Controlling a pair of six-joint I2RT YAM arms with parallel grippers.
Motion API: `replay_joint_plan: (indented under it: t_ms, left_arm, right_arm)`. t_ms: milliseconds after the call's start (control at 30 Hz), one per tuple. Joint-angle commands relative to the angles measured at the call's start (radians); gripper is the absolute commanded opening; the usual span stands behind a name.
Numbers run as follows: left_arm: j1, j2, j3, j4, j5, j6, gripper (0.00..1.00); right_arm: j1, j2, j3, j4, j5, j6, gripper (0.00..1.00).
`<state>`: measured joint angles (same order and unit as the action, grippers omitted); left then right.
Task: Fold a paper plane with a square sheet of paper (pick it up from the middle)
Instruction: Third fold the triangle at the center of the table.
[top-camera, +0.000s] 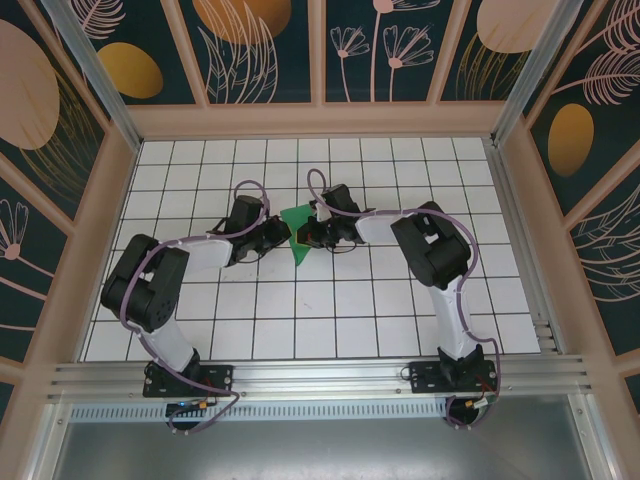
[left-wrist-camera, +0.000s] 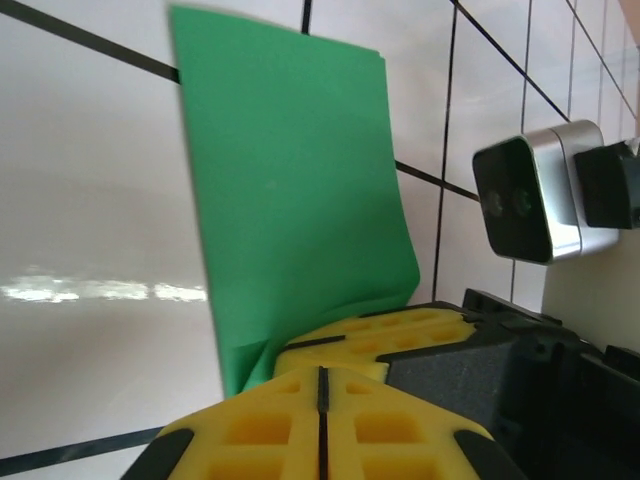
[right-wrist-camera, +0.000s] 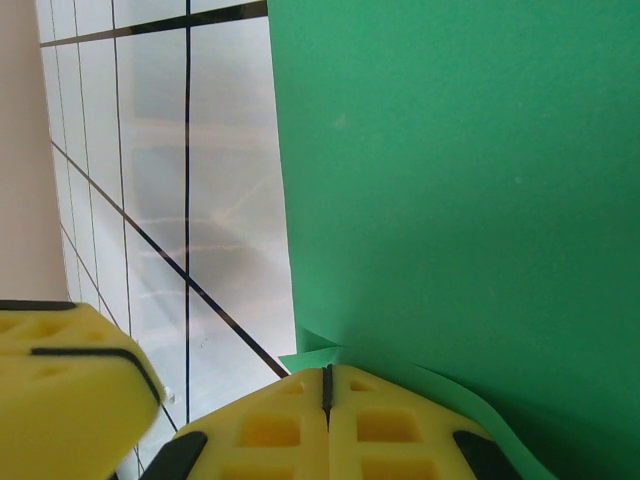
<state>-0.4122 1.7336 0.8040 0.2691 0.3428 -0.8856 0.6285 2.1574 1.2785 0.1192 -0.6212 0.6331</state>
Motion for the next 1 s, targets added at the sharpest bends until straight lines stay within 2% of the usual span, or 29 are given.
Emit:
replay_joint_plan:
  t_ms: [0, 333, 600, 967]
  left_arm:
    - [0.000, 0.042, -0.009, 0.057, 0.067, -0.012, 0.07]
    - [-0.004, 0.117, 0.024, 0.020, 0.052, -0.010, 0.02]
    - [-0.004, 0.150, 0.047, -0.063, -0.027, 0.026, 0.02]
    - [-0.005, 0.158, 0.050, -0.092, -0.054, 0.042, 0.02]
  right_arm:
    - [0.000, 0.032, 0.011, -0.066, 0.046, -0.022, 0.00]
    - [0.000, 0.033, 0.011, -0.072, 0.046, -0.021, 0.00]
    - [0.000, 0.015, 0.017, -0.074, 0.037, -0.023, 0.01]
    - [0.005, -0.128, -0.056, -0.053, -0.035, -0.046, 0.04]
